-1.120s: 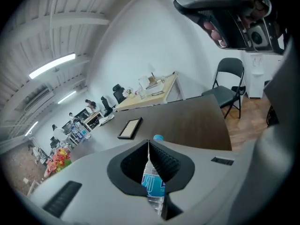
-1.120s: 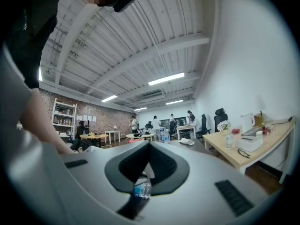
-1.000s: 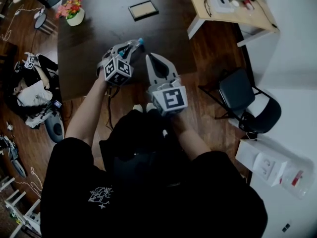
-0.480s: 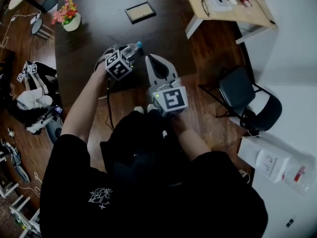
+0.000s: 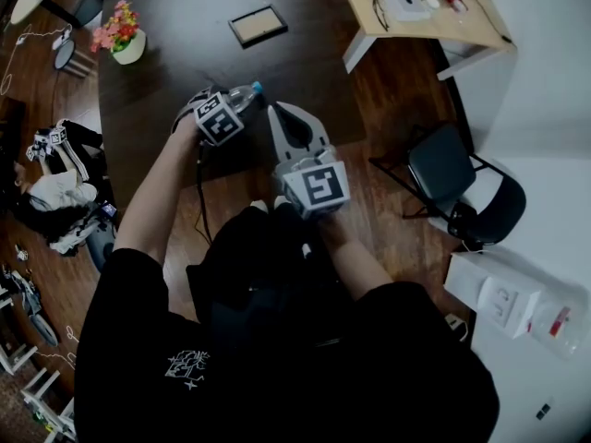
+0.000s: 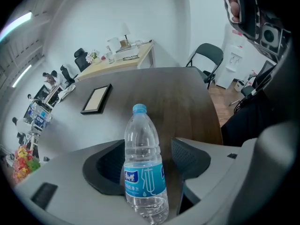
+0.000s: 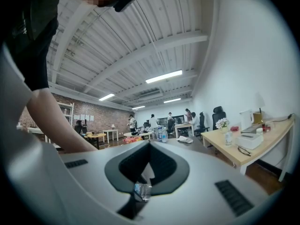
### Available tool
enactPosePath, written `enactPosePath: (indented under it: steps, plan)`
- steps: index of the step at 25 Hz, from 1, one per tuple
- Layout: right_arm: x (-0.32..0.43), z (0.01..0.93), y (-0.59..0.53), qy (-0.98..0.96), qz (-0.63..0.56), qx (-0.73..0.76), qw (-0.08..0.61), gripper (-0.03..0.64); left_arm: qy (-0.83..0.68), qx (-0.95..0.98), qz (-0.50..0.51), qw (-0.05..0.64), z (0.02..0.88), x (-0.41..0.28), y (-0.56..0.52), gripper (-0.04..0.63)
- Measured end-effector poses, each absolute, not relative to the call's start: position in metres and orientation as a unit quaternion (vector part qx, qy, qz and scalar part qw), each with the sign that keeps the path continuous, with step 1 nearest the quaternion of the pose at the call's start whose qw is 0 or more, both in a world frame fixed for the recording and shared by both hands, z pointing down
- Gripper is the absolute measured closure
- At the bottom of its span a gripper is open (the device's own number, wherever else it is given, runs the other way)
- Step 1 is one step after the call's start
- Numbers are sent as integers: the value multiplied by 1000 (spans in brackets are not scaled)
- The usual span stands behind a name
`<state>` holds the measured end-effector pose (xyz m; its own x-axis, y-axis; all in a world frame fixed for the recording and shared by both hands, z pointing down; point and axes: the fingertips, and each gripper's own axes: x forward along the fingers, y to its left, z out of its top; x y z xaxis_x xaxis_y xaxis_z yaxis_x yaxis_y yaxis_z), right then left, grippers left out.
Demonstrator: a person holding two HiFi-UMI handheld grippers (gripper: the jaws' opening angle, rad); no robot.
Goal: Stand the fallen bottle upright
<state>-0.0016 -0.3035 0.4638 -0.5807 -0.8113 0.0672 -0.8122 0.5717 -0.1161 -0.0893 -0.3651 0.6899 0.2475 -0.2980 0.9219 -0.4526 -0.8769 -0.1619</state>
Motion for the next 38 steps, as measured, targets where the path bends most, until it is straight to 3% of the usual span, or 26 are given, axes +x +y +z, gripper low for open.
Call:
enactPosePath:
  steps: [21, 28, 35, 38]
  plan:
    - [6, 473, -308, -883, 72, 463, 14, 604, -260, 763, 582, 103, 709, -99, -378, 316]
    - [-2, 467, -305, -887, 67, 456, 18, 604, -421, 825, 361, 105, 635, -105, -406, 318]
    - [-12, 466, -296, -893, 58, 446, 36, 604, -562, 815, 140, 17, 580, -134, -409, 318]
    - [-14, 474, -289, -892, 59, 446, 43, 604, -597, 797, 86, 19, 582, -143, -402, 318]
